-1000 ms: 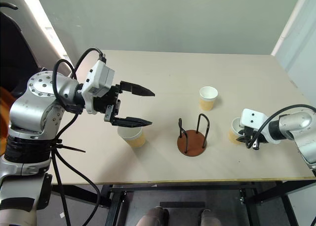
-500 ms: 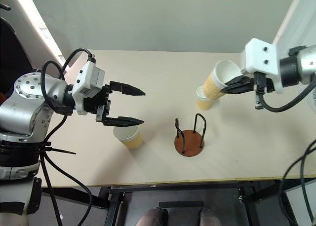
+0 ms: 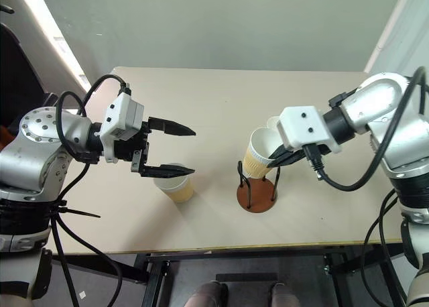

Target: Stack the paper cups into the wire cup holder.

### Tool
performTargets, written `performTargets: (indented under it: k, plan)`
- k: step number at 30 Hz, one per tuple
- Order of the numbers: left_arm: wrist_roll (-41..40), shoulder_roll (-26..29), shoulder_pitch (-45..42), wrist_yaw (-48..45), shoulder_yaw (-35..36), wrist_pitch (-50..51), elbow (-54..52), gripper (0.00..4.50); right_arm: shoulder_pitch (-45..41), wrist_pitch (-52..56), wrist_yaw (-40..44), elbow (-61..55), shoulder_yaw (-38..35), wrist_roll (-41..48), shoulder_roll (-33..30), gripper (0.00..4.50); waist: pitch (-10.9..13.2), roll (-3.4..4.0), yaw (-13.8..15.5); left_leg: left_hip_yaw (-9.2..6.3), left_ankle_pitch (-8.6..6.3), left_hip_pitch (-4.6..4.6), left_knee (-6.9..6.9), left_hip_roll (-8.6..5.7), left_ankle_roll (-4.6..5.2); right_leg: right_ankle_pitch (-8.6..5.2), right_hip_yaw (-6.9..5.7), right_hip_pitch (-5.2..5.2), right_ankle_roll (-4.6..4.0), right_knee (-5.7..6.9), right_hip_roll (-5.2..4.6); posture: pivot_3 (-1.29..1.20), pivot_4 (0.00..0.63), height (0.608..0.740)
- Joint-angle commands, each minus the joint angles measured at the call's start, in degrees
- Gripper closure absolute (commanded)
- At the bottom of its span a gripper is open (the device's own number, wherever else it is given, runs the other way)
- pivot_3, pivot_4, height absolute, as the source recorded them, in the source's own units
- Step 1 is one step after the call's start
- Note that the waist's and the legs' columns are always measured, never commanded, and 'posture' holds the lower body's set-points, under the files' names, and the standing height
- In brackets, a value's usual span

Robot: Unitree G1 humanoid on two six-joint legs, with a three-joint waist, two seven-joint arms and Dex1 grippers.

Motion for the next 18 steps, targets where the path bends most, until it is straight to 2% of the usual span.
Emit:
performTargets:
  k: [1, 10, 14, 18]
  plan:
    - [-1.0, 1.2, 0.0, 0.4, 2.0, 0.0, -2.1, 0.00, -1.1, -1.9, -0.6, 1.6, 0.7, -3.0, 0.4, 4.48, 0.0, 0.00, 0.0, 0.00, 0.00, 0.01, 0.00, 0.00, -0.01, 0.00, 0.00, 0.00, -0.03, 0.02, 0.00, 0.00, 0.150, 0.740]
    - [3.8, 0.0, -1.9, 5.9, 1.0, -2.3, 1.0, 0.00, -4.3, -4.5, 0.0, 7.4, 0.4, -5.9, 1.7, 1.62, 0.0, 0.00, 0.0, -0.01, 0.04, 0.03, -0.05, 0.00, -0.06, 0.00, 0.01, -0.10, -0.17, 0.14, 0.00, 0.00, 0.150, 0.740]
    - [9.0, -2.0, -4.5, 12.2, -0.6, -3.7, 5.0, 0.00, -9.0, -8.9, -7.8, 18.4, 0.0, -11.1, 5.5, 0.14, 0.0, 0.00, -0.1, -0.01, 0.05, 0.05, -0.05, 0.00, -0.09, 0.00, 0.02, -0.13, -0.19, 0.18, -0.01, 0.00, 0.150, 0.740]
    - [12.6, -4.5, -6.1, 17.3, -1.6, -4.0, 7.7, 0.00, -14.4, -19.1, -21.3, 36.4, 3.9, -22.9, 10.1, 0.06, 0.0, 0.01, -0.2, -0.07, 0.10, 0.11, -0.08, 0.01, -0.15, 0.08, 0.04, -0.19, -0.31, 0.25, -0.02, 0.00, 0.150, 0.740]
